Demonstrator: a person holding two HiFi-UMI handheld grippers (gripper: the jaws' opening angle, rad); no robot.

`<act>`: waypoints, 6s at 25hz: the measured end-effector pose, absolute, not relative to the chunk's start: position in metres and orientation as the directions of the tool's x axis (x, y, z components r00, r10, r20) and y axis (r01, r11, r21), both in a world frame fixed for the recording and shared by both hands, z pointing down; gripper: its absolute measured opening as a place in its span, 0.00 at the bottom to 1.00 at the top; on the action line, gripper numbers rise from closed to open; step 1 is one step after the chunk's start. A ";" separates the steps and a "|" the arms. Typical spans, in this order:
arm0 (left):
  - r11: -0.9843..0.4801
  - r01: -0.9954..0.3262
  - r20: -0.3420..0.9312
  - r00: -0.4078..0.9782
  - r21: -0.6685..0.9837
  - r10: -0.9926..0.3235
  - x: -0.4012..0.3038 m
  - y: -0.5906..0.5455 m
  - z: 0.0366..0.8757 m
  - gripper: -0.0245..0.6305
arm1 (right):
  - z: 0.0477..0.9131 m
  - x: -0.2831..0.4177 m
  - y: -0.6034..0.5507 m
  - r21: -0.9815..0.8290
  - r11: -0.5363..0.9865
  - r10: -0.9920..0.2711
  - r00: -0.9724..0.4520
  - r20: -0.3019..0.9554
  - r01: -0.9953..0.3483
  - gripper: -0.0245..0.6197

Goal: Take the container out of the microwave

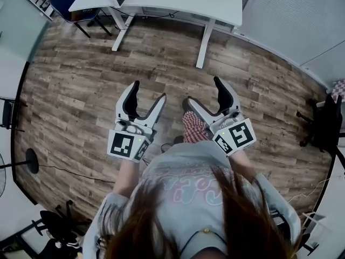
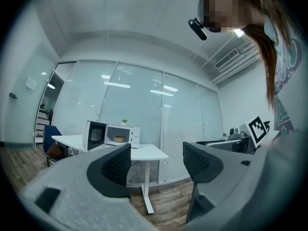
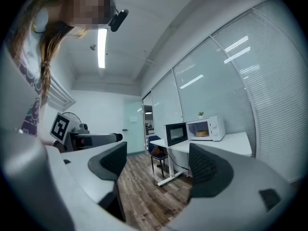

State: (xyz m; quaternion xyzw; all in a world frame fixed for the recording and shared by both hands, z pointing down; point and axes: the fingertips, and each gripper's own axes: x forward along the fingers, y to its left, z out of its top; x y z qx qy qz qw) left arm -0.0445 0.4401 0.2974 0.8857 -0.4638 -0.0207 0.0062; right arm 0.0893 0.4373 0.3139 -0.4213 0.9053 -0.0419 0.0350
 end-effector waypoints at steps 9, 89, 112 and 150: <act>-0.557 -0.830 -0.020 0.557 0.003 -0.830 -0.048 0.407 0.299 0.51 | 0.310 0.085 0.400 -0.110 0.656 -0.754 -0.655 -0.048 -0.747 0.65; -0.393 -0.920 -0.030 0.392 0.009 -0.919 -0.038 0.054 0.297 0.51 | 0.317 0.109 0.026 -0.110 0.745 -0.665 -0.745 -0.044 -0.658 0.64; -0.434 -0.901 -0.043 0.434 -0.009 -0.900 -0.068 -0.026 0.302 0.51 | 0.323 0.082 -0.045 -0.096 0.717 -0.696 -0.716 -0.053 -0.690 0.64; -0.578 -0.816 -0.025 0.578 0.011 -0.816 -0.112 -0.222 0.296 0.51 | 0.314 0.019 -0.221 -0.113 0.624 -0.781 -0.623 -0.045 -0.773 0.64</act>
